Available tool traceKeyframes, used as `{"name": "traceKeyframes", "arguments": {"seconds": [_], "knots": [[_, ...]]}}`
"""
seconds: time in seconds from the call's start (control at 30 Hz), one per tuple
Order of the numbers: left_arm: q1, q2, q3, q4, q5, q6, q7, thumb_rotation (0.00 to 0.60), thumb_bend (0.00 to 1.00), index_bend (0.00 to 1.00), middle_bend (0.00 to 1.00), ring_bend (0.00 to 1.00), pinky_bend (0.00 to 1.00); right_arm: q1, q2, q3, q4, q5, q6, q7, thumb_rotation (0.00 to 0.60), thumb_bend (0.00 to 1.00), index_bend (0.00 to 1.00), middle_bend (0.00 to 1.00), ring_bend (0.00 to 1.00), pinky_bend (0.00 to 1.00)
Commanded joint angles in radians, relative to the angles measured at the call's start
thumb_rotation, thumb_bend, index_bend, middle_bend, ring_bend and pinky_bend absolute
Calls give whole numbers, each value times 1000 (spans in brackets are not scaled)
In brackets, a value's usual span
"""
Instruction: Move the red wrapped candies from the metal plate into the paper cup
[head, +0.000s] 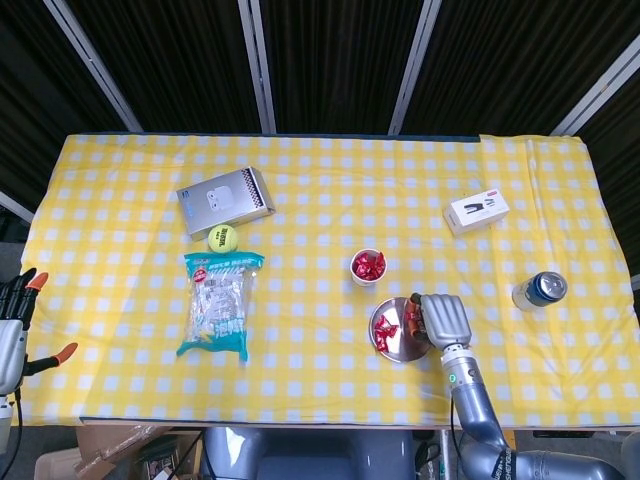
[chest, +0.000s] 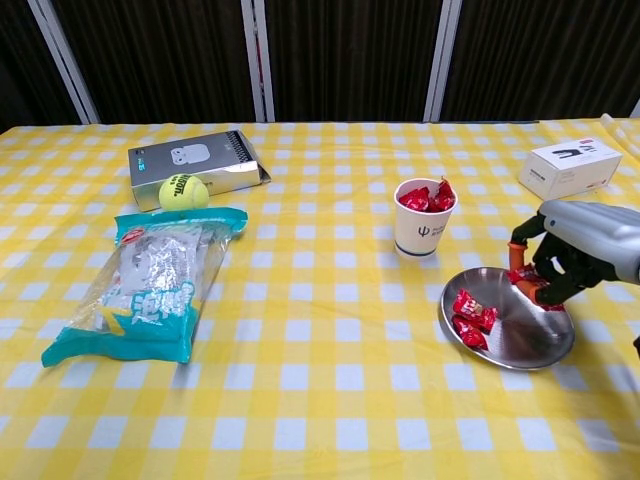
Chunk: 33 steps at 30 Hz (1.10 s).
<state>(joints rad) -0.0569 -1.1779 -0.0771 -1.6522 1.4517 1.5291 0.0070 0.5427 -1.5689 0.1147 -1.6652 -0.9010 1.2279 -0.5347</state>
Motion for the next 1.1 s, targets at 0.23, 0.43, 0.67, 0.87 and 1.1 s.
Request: {"name": "traceKeyframes", "arguments": {"seconds": [0.23,0.43,0.67,0.87,1.1], "knots": [[-1,0,0,-1,3,0,-1,600,79,0,0,0,0,34,43,65,-78,-19,12,-42,600,564,583,805,827,846],[-3,2,-2,-5,-4,-6,0,600,79,0,0,0,0,98,44,145,-90,20,-12,-89,600,564,583,805,827,846],[-5,3,-3,-6,-14,-17,-6,600,79,0,0,0,0,195,7,229,-13,129,-76,-136,600,564,583,805,827,846],[-7,7,-4,-8,-24,-27,-14,600,79,0,0,0,0,247,-38,249,61,191,-121,-136,600,564,583,805,826,846],[-9,10,-5,-12,-33,-36,-18,600,79,0,0,0,0,292,-87,247,133,195,-145,-127,600,564,583,805,827,846]]}}
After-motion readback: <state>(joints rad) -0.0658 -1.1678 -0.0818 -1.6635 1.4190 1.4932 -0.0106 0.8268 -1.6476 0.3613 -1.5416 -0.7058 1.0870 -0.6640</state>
